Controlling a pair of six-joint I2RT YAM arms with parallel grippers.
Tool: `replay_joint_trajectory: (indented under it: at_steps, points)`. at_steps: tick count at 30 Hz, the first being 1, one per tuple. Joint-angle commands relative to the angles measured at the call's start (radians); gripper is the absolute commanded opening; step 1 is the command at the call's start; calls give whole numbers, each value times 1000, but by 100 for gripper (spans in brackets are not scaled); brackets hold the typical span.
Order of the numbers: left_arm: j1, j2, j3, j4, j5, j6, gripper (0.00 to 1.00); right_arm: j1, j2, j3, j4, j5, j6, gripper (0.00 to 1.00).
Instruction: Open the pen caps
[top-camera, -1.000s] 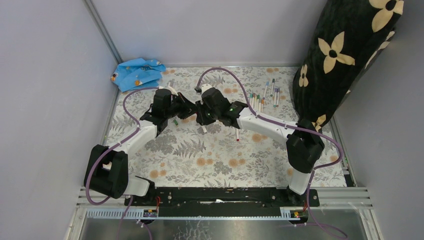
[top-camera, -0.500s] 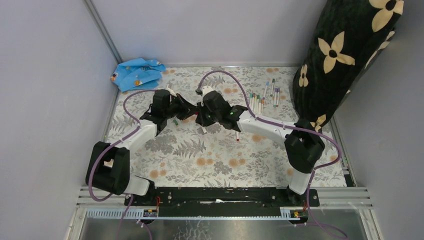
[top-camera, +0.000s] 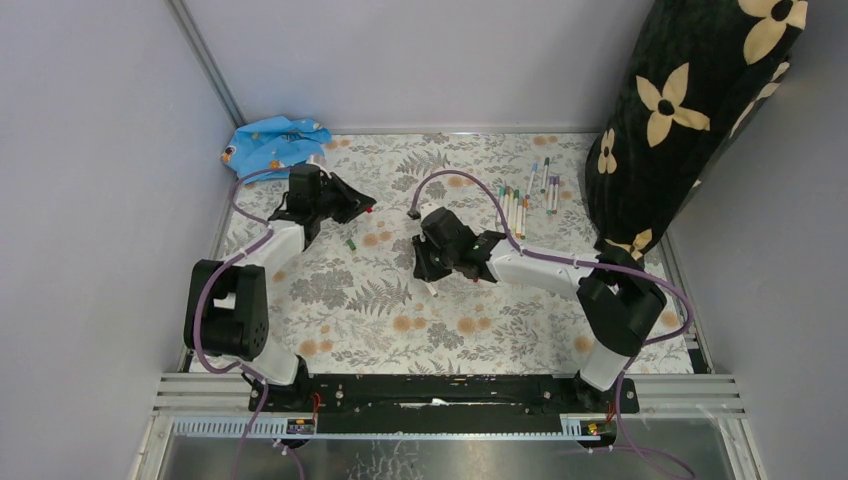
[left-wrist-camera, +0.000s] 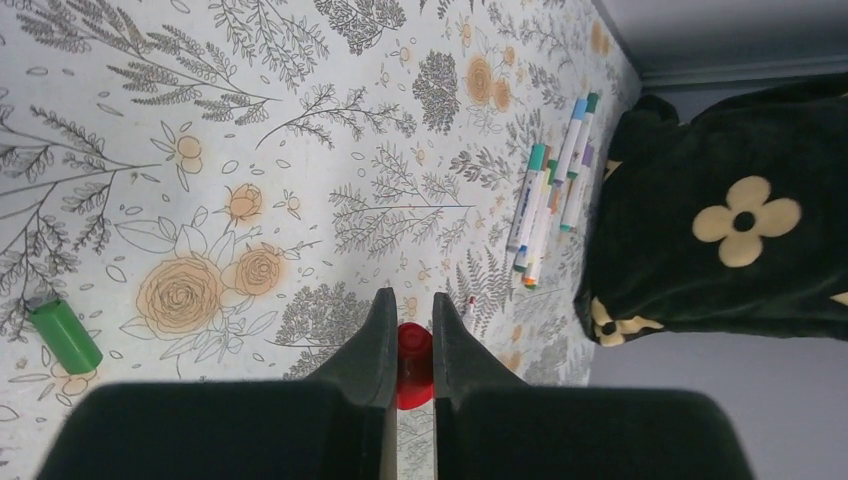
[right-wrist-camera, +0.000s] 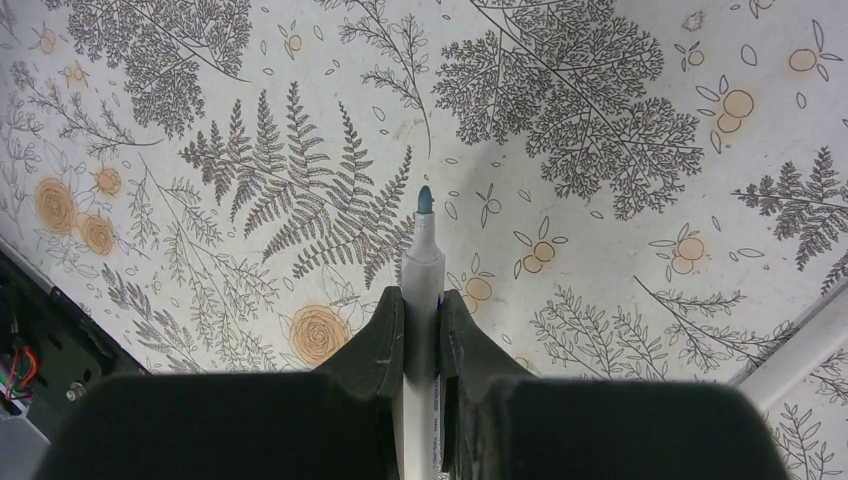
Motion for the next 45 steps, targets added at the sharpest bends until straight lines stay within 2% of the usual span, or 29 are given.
replay_joint_trajectory:
  at_steps: [1, 5, 8, 19, 24, 30, 35, 45]
  points:
    - [-10, 27, 78, -93, -35, 125, 0, 3, -70, 15, -9, 84, -6, 0]
    - [-29, 35, 101, -259, -165, 246, 0, -31, -92, 37, -77, 207, -13, 0]
    - [-44, 54, 100, -323, -255, 291, 7, -88, -107, 14, -86, 241, -4, 0]
    - [-88, 174, 88, -333, -354, 309, 20, -222, -99, -71, -90, 319, -24, 0]
    - [-92, 207, 85, -327, -372, 300, 24, -233, -64, -83, -90, 342, -33, 0]
    - [-92, 212, 85, -324, -391, 298, 36, -240, -32, -99, -78, 357, -36, 1]
    - [-92, 197, 85, -325, -391, 289, 37, -251, -14, -111, -61, 357, -37, 5]
    - [-98, 88, 80, -315, -353, 254, 41, -272, 37, -113, -26, 311, -36, 31]
